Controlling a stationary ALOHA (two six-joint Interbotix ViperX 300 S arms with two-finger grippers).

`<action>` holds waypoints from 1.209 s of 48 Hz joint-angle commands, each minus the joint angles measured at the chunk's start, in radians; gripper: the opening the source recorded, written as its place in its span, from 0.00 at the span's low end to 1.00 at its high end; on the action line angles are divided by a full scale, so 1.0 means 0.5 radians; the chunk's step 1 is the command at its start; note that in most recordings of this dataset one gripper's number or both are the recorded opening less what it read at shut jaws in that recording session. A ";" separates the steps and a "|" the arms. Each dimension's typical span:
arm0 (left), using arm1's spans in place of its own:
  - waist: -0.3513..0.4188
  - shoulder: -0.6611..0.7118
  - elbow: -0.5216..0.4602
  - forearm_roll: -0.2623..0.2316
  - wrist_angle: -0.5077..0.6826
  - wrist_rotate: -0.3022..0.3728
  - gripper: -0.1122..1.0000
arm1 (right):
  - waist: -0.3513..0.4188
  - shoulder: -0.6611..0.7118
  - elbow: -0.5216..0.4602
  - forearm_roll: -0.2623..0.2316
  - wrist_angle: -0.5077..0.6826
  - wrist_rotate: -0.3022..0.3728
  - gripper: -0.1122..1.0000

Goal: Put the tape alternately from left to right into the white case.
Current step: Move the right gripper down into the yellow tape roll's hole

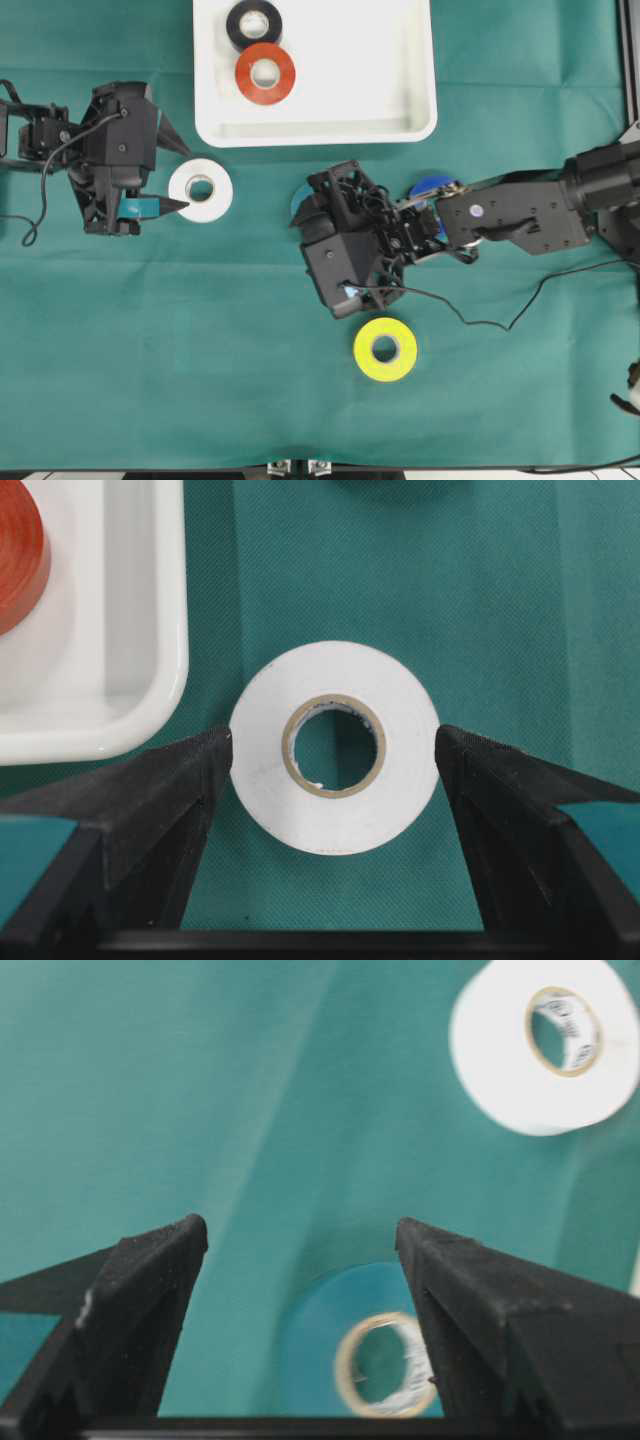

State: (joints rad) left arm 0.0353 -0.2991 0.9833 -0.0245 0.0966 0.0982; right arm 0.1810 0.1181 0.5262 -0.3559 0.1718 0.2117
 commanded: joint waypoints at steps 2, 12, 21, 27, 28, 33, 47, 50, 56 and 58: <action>-0.003 -0.012 0.006 -0.003 -0.018 -0.003 0.89 | 0.058 -0.092 0.025 0.006 -0.015 0.086 0.85; -0.003 -0.009 -0.006 -0.006 -0.034 -0.003 0.89 | 0.150 -0.144 0.114 0.003 -0.006 0.267 0.85; -0.003 -0.009 -0.015 -0.006 -0.055 -0.006 0.89 | 0.236 -0.199 0.206 0.006 -0.006 0.399 0.84; -0.003 -0.009 -0.015 -0.003 -0.074 -0.006 0.89 | 0.295 -0.221 0.242 0.003 -0.006 0.466 0.85; -0.003 -0.009 -0.015 -0.006 -0.080 -0.009 0.89 | 0.301 -0.221 0.249 0.003 -0.006 0.479 0.85; -0.003 -0.006 -0.015 -0.003 -0.114 -0.006 0.89 | 0.347 -0.221 0.273 0.003 -0.015 0.543 0.85; -0.003 0.012 -0.015 -0.003 -0.187 -0.006 0.89 | 0.448 -0.221 0.331 0.003 -0.015 0.724 0.85; -0.003 0.012 -0.015 -0.003 -0.187 -0.006 0.89 | 0.463 -0.221 0.337 0.003 -0.015 0.764 0.85; -0.003 0.012 -0.015 -0.003 -0.187 -0.006 0.89 | 0.482 -0.221 0.341 0.003 -0.015 0.807 0.85; -0.003 0.012 -0.015 -0.006 -0.187 -0.006 0.89 | 0.485 -0.215 0.341 0.003 -0.015 0.819 0.85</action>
State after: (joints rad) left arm 0.0368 -0.2869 0.9817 -0.0261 0.0123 0.0966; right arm 0.4157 0.0353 0.7041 -0.3543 0.1718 0.6167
